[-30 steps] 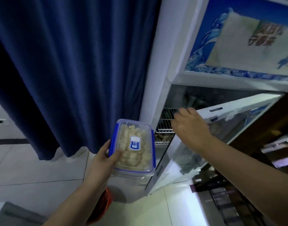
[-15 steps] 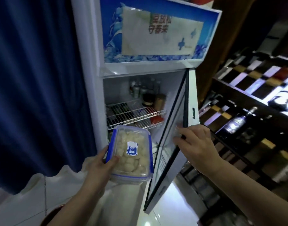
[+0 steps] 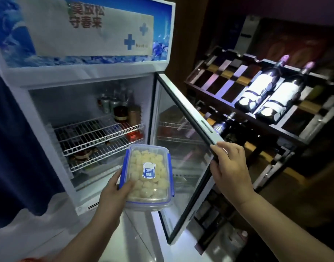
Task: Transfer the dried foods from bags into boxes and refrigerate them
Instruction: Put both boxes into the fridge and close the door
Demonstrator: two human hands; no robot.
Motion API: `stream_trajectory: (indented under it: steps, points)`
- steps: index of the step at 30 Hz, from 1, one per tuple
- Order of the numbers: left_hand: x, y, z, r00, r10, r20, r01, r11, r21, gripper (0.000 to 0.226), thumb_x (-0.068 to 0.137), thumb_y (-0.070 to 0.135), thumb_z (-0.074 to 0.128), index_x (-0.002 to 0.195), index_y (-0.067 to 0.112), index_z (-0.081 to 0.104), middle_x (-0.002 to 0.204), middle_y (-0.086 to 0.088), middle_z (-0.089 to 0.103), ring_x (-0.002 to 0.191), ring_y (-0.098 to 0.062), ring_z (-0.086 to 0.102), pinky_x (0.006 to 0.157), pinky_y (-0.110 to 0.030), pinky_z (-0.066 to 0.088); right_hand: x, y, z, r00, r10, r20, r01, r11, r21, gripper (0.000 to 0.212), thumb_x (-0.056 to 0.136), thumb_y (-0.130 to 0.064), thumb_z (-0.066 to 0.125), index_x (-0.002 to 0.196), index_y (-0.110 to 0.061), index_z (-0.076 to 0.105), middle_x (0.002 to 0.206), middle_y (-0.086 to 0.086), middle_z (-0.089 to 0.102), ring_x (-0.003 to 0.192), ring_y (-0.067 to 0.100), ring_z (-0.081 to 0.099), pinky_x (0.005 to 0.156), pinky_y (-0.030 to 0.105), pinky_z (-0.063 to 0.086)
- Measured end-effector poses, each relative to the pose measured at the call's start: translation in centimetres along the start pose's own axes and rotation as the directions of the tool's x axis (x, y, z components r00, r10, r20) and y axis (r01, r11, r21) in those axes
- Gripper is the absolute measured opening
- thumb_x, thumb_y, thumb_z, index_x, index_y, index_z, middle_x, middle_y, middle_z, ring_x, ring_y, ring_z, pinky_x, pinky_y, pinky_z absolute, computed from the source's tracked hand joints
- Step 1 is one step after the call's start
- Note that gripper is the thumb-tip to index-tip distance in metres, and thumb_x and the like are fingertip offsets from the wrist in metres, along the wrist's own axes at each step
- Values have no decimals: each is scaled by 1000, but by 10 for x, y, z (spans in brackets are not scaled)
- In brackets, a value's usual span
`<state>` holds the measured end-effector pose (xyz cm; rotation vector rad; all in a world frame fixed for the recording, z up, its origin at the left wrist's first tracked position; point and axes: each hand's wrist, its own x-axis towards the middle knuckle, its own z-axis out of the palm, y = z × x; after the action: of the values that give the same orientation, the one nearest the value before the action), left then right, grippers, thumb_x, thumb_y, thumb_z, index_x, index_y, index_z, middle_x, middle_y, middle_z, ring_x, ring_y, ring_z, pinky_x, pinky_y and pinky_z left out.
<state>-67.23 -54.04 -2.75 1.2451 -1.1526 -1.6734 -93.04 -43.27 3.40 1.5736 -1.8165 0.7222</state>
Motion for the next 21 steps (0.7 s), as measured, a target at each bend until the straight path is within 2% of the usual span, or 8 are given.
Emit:
stream_trajectory:
  steps: [5,12,14,16,17,19,21]
  points:
    - [-4,-12,43,1000,-4,-23,4,1000,-1,42,86,15,64,122,34,54,92,-6,69,83,-28,69,83,-49,54,-1,58,-4,992,110,58,-112,993,37,34,76,10,64,110,5,64,108,22,59,106,29,43,87,49,51]
    - [-2,-19,78,999,1,-39,-1,1000,8,48,87,12,61,130,29,50,95,-2,68,85,-26,68,81,-46,55,-2,101,0,994,95,51,-97,994,43,35,78,9,63,112,3,63,111,21,59,106,32,46,89,55,48]
    - [-2,-19,83,999,11,-43,-10,1000,9,49,87,13,62,131,29,49,94,-2,68,84,-25,68,81,-45,55,-3,102,0,994,100,43,-100,995,-10,35,76,6,66,111,-1,64,112,19,59,110,33,47,99,61,39]
    - [-2,-19,87,999,18,-50,-18,1000,5,47,88,13,61,130,29,50,92,0,68,83,-24,68,81,-45,54,-4,96,-1,998,67,11,-66,996,-68,28,79,-2,66,107,-5,67,113,16,61,118,33,46,112,59,23]
    - [-2,-18,88,998,22,-51,-22,1000,1,45,88,12,61,128,30,51,91,1,68,83,-24,68,80,-44,54,-4,89,-2,1000,15,-17,-16,998,-63,23,81,-6,64,104,-6,68,113,15,62,120,32,46,113,57,22]
    - [-1,-16,87,998,27,-60,-28,1000,-8,41,88,13,60,123,33,51,91,1,68,82,-22,68,77,-42,55,-5,70,3,991,-120,-61,122,992,21,18,84,-8,61,98,-4,71,110,16,66,116,33,50,106,54,34]
    - [0,-15,82,996,26,-88,-28,999,-17,40,88,13,61,122,33,52,93,1,68,83,-22,68,75,-40,55,-7,46,13,983,-181,-13,180,968,177,17,81,-4,60,94,-4,71,106,15,67,105,33,57,92,48,47]
